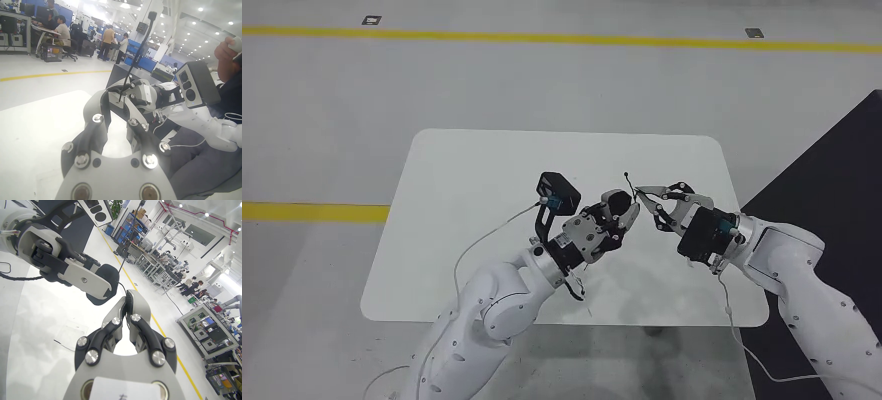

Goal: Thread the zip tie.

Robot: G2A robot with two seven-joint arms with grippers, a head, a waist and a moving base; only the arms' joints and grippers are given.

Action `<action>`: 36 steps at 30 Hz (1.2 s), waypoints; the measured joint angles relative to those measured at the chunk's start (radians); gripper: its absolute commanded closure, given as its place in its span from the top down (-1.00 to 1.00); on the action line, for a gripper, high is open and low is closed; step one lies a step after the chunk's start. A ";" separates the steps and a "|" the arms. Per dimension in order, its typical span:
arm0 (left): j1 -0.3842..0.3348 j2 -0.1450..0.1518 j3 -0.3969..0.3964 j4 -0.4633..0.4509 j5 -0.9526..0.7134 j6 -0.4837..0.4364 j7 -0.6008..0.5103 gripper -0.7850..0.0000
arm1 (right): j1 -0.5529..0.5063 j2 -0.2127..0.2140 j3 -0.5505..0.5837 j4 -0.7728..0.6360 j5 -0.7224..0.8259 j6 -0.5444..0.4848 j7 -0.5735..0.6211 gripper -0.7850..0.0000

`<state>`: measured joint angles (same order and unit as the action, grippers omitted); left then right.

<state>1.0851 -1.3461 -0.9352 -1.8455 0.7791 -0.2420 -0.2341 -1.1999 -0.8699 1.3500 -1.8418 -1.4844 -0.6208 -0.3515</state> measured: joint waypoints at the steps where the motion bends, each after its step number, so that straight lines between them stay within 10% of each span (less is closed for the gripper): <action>1: 0.000 0.000 -0.001 0.000 0.000 0.000 0.000 -0.68 | 0.000 0.000 0.000 0.000 0.000 0.000 0.000 -1.00; 14: -0.003 -0.008 0.000 0.002 -0.001 0.002 -0.001 -1.00 | 0.000 0.000 0.000 0.000 0.000 0.000 0.000 -1.00; 36: 0.025 -0.009 -0.001 0.036 0.061 -0.031 -0.022 -1.00 | 0.000 0.000 0.000 0.000 0.000 0.000 0.000 -1.00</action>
<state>1.1099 -1.3555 -0.9358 -1.8094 0.8400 -0.2729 -0.2558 -1.1999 -0.8699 1.3500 -1.8418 -1.4844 -0.6208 -0.3515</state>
